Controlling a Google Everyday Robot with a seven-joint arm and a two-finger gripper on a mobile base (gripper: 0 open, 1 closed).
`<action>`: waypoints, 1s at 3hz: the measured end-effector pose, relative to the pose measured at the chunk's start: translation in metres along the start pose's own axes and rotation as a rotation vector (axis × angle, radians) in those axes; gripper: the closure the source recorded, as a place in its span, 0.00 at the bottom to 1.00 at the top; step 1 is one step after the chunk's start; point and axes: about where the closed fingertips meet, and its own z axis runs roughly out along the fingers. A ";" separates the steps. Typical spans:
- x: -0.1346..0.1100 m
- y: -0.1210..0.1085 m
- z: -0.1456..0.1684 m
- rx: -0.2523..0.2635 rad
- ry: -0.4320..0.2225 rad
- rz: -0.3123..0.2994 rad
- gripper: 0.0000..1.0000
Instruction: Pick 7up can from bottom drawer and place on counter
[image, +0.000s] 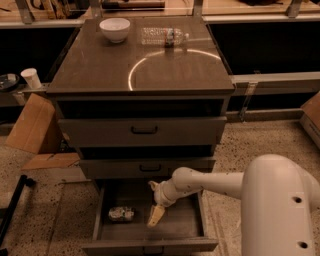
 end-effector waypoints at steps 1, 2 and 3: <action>-0.002 -0.014 0.031 0.023 -0.029 -0.008 0.00; -0.003 -0.022 0.065 0.031 -0.060 -0.007 0.00; 0.005 -0.028 0.097 0.039 -0.105 0.029 0.00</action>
Offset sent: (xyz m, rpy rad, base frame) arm 0.0359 0.0650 -0.0789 0.0961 -0.0406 -0.0256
